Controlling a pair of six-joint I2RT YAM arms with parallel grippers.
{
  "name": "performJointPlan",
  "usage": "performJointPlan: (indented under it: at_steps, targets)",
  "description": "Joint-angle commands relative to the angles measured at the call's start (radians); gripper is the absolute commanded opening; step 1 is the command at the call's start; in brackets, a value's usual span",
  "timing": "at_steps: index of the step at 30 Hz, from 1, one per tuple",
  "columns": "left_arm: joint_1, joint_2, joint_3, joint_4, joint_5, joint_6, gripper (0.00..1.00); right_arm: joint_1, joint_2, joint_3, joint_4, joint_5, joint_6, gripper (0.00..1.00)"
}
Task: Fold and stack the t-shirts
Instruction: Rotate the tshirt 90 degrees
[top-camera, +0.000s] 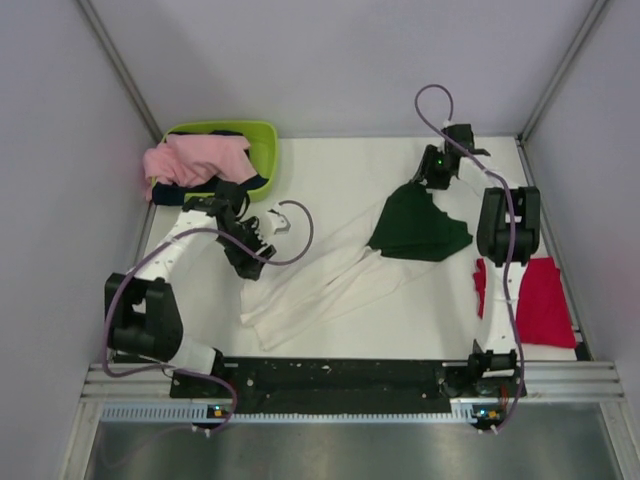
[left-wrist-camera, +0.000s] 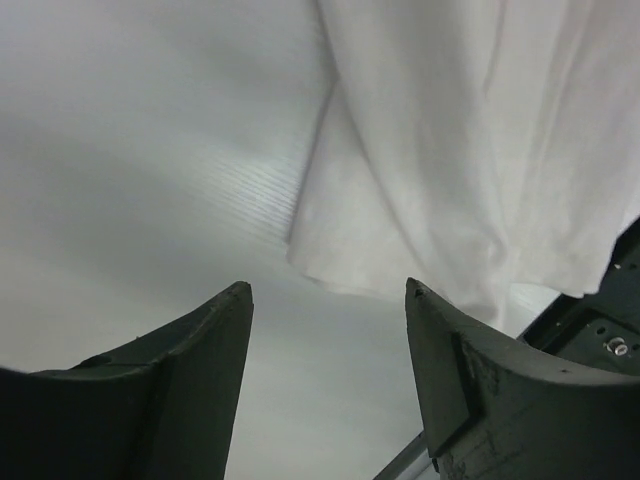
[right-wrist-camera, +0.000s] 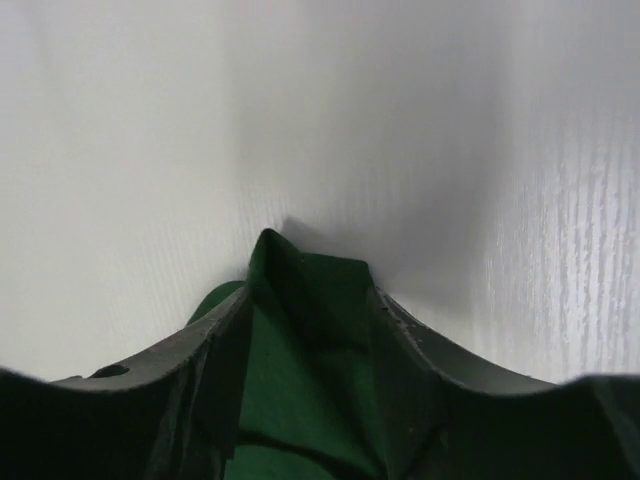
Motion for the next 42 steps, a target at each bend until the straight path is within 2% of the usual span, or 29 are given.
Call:
performJointPlan:
  at_steps: [1, 4, 7, 11, 12, 14, 15, 18, 20, 22, 23, 25, 26, 30, 32, 35, 36, 37, 39, 40, 42]
  targets:
    - [0.0, 0.097, -0.04, 0.179, -0.097, -0.129, 0.69, 0.004, -0.073, 0.093, -0.031, 0.042, -0.048, 0.53]
    - [-0.015, 0.117, -0.07, 0.246, -0.096, -0.129, 0.73, -0.01, -0.223, -0.028, -0.071, 0.155, -0.077, 0.57]
    - [-0.021, 0.134, -0.11, 0.26, -0.08, -0.095, 0.72, -0.045, -0.389, -0.216, -0.09, 0.214, -0.071, 0.59]
    - [-0.021, 0.131, -0.147, 0.205, -0.031, -0.051, 0.48, -0.102, -0.465, -0.434, -0.106, 0.228, -0.059, 0.64]
    - [-0.021, 0.125, -0.152, 0.193, -0.017, -0.045, 0.37, -0.11, -0.465, -0.47, -0.108, 0.231, -0.059, 0.65]
    - [-0.02, 0.107, -0.162, 0.183, -0.009, -0.046, 0.0, -0.124, -0.444, -0.51, -0.108, 0.223, -0.054, 0.67]
    - [-0.015, 0.09, -0.169, 0.186, -0.023, -0.057, 0.0, -0.128, -0.421, -0.519, -0.108, 0.213, -0.053, 0.67]
    - [0.022, 0.042, -0.195, 0.203, -0.063, -0.069, 0.0, -0.128, -0.339, -0.516, -0.123, 0.144, -0.051, 0.67]
    - [0.048, 0.016, -0.213, 0.197, -0.076, -0.077, 0.0, -0.125, -0.299, -0.505, -0.129, 0.082, -0.048, 0.61]
    - [0.059, -0.011, -0.242, 0.197, -0.089, -0.088, 0.0, -0.124, -0.281, -0.496, -0.128, 0.061, -0.047, 0.41]
    - [0.06, -0.027, -0.256, 0.197, -0.089, -0.089, 0.0, -0.124, -0.276, -0.486, -0.128, 0.058, -0.047, 0.26]
    - [0.06, -0.053, -0.284, 0.196, -0.081, -0.089, 0.0, -0.124, -0.246, -0.446, -0.129, 0.041, -0.05, 0.03]
    - [0.06, -0.061, -0.293, 0.191, -0.077, -0.089, 0.0, -0.125, -0.229, -0.415, -0.129, 0.033, -0.051, 0.0]
    - [0.056, -0.094, -0.287, 0.16, -0.015, -0.068, 0.02, -0.125, -0.105, -0.167, -0.122, -0.027, -0.03, 0.0]
    - [0.046, -0.11, -0.261, 0.151, 0.028, -0.052, 0.17, -0.125, -0.004, 0.061, -0.122, -0.037, -0.004, 0.0]
    - [0.023, -0.122, -0.216, 0.13, 0.112, -0.01, 0.48, -0.124, 0.174, 0.397, -0.122, -0.074, 0.059, 0.0]
    - [0.014, -0.133, -0.203, 0.113, 0.138, 0.024, 0.54, -0.122, 0.229, 0.497, -0.12, -0.091, 0.084, 0.0]
    - [0.003, -0.14, -0.192, 0.099, 0.166, 0.061, 0.58, -0.121, 0.297, 0.616, -0.117, -0.108, 0.101, 0.05]
    - [-0.015, -0.176, -0.184, 0.062, 0.207, 0.176, 0.62, -0.121, 0.398, 0.782, -0.108, -0.114, 0.142, 0.32]
    - [-0.021, -0.192, -0.178, 0.026, 0.227, 0.249, 0.64, -0.122, 0.425, 0.823, -0.1, -0.107, 0.16, 0.45]
    - [-0.027, -0.216, -0.152, -0.054, 0.253, 0.43, 0.66, -0.13, 0.393, 0.799, -0.08, -0.068, 0.148, 0.66]
